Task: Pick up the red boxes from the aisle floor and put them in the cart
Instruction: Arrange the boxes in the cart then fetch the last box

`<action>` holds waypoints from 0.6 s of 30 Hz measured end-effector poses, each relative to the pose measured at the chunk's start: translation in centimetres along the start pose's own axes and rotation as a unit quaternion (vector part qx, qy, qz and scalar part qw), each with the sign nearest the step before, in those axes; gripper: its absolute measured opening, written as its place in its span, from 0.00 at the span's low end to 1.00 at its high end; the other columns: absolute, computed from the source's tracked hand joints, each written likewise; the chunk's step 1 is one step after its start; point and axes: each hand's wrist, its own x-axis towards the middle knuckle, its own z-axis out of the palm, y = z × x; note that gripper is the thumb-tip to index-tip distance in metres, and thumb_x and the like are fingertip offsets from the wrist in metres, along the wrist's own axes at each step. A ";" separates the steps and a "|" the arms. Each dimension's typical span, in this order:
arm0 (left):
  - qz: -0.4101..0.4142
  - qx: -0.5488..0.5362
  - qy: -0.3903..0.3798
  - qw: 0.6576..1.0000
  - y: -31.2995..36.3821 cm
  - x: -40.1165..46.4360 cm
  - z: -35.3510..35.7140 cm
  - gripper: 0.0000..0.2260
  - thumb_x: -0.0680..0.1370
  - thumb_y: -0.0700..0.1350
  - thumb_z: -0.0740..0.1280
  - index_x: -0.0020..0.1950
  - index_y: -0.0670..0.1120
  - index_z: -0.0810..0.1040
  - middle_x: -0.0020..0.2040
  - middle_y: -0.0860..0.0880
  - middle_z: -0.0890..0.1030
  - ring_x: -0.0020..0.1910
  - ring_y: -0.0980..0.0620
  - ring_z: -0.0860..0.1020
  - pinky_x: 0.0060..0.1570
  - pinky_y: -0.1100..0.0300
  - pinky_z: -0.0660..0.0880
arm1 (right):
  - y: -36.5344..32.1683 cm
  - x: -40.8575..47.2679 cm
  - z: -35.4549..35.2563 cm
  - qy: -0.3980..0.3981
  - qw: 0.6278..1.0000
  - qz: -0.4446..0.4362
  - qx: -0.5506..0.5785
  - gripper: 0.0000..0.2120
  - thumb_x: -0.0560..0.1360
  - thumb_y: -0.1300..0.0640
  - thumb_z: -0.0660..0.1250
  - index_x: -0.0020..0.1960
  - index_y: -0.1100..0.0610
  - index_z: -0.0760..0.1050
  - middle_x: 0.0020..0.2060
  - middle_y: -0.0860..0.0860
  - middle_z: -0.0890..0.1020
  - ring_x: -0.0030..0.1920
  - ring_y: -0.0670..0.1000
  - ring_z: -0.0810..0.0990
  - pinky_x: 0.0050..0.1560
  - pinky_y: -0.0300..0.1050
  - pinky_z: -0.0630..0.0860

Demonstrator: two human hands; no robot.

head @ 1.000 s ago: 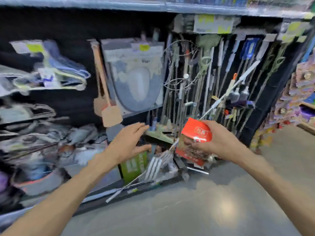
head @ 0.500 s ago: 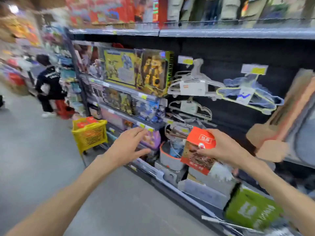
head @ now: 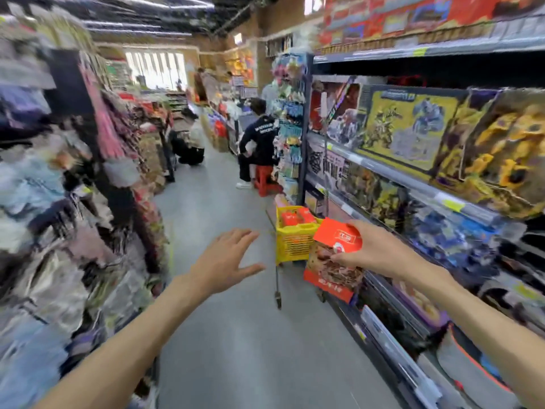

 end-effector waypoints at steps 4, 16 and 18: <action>-0.039 0.015 -0.004 0.999 -6.5 5.2 1.8 0.37 0.76 0.71 0.55 0.76 0.47 0.65 0.72 0.45 0.70 0.70 0.44 0.70 0.68 0.46 0.68 | 0.3 11.9 1.8 -0.024 0.998 -0.049 -0.009 0.36 0.65 0.32 0.73 0.67 0.46 0.68 0.51 0.42 0.79 0.46 0.43 0.79 0.45 0.45 0.78; -0.139 0.033 0.019 0.990 -26.6 21.9 4.8 0.36 0.76 0.71 0.55 0.78 0.51 0.60 0.76 0.49 0.66 0.74 0.47 0.64 0.72 0.52 0.62 | -1.4 44.8 4.0 -0.022 0.992 -0.125 -0.016 0.30 0.63 0.31 0.71 0.57 0.46 0.70 0.46 0.43 0.78 0.44 0.46 0.79 0.47 0.53 0.79; -0.146 0.027 0.023 0.989 -30.6 24.7 6.0 0.37 0.76 0.72 0.55 0.78 0.51 0.60 0.76 0.49 0.66 0.74 0.47 0.64 0.73 0.51 0.62 | -1.6 49.8 5.3 -0.021 0.992 -0.122 -0.013 0.29 0.64 0.31 0.71 0.56 0.47 0.70 0.46 0.44 0.78 0.44 0.47 0.79 0.46 0.52 0.79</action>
